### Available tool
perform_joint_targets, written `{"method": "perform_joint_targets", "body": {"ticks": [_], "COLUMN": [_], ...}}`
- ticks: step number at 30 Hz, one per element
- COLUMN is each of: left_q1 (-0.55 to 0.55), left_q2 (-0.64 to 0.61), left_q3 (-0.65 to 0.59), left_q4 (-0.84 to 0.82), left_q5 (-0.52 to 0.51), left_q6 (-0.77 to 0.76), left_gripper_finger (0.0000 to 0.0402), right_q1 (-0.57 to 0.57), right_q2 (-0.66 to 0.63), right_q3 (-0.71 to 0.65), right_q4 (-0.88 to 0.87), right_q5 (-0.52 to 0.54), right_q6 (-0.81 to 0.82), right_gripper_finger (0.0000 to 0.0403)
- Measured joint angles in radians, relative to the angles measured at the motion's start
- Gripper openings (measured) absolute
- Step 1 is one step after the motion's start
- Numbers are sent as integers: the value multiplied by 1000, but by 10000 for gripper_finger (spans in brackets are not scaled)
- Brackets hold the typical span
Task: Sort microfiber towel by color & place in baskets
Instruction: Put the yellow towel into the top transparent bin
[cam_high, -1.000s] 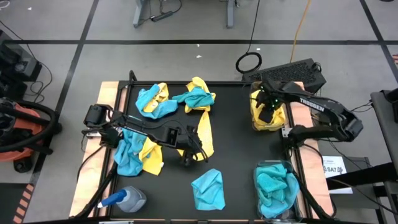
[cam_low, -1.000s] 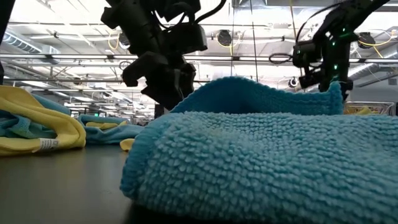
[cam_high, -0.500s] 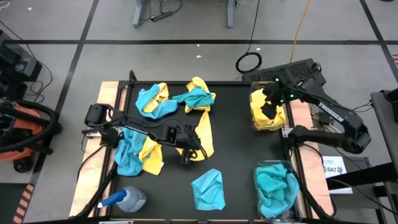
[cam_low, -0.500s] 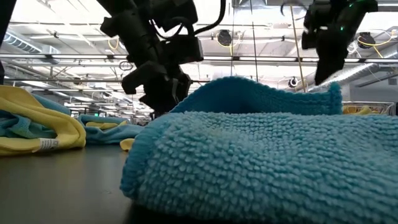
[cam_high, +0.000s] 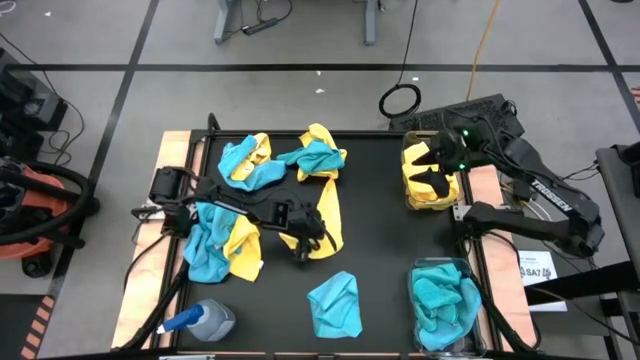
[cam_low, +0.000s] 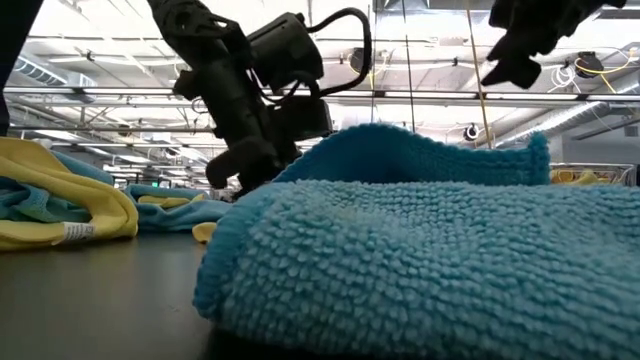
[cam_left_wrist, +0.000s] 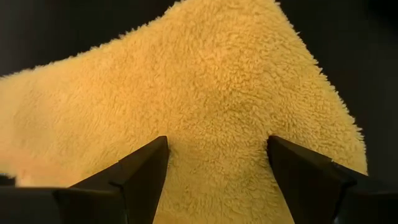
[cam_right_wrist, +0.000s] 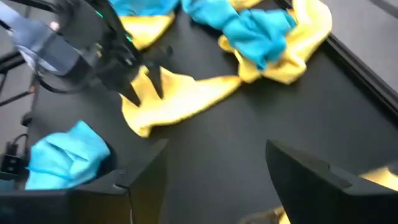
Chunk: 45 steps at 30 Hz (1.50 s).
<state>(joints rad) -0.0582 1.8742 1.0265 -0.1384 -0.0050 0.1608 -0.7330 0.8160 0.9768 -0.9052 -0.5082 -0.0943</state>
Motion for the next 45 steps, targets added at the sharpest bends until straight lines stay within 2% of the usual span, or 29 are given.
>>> {"method": "perform_joint_targets", "body": {"ticks": [10, 13, 17, 23, 24, 34, 40, 45], "left_q1": [1, 1, 1, 2, 2, 2, -7, -23], "left_q2": [39, 41, 41, 42, 42, -32, -124, -198], "left_q3": [4, 4, 4, 3, 3, 50, 85, 99], "left_q4": [11, 9, 2, -1, -1, -38, -50, -39], "left_q5": [15, 36, 70, 131, 134, 111, 32, -35], "left_q6": [-25, -26, -26, -6, 0, 59, 128, 188], "left_gripper_finger": [282, 268, 202, 34, 21, 10, 10, 10], "right_q1": [105, 134, 170, 232, 241, 401, 511, 587], "right_q2": [-10, -10, -10, -8, -6, 66, 151, 232], "right_q3": [0, 0, 0, 0, 0, 0, 0, 0], "right_q4": [81, 97, 106, 126, 129, 201, 342, 415], "right_q5": [7, 13, 24, 98, 98, 94, 102, 244], "right_q6": [74, 88, 103, 117, 117, 146, 161, 159], "right_gripper_finger": [256, 256, 256, 256, 256, 256, 256, 256]}}
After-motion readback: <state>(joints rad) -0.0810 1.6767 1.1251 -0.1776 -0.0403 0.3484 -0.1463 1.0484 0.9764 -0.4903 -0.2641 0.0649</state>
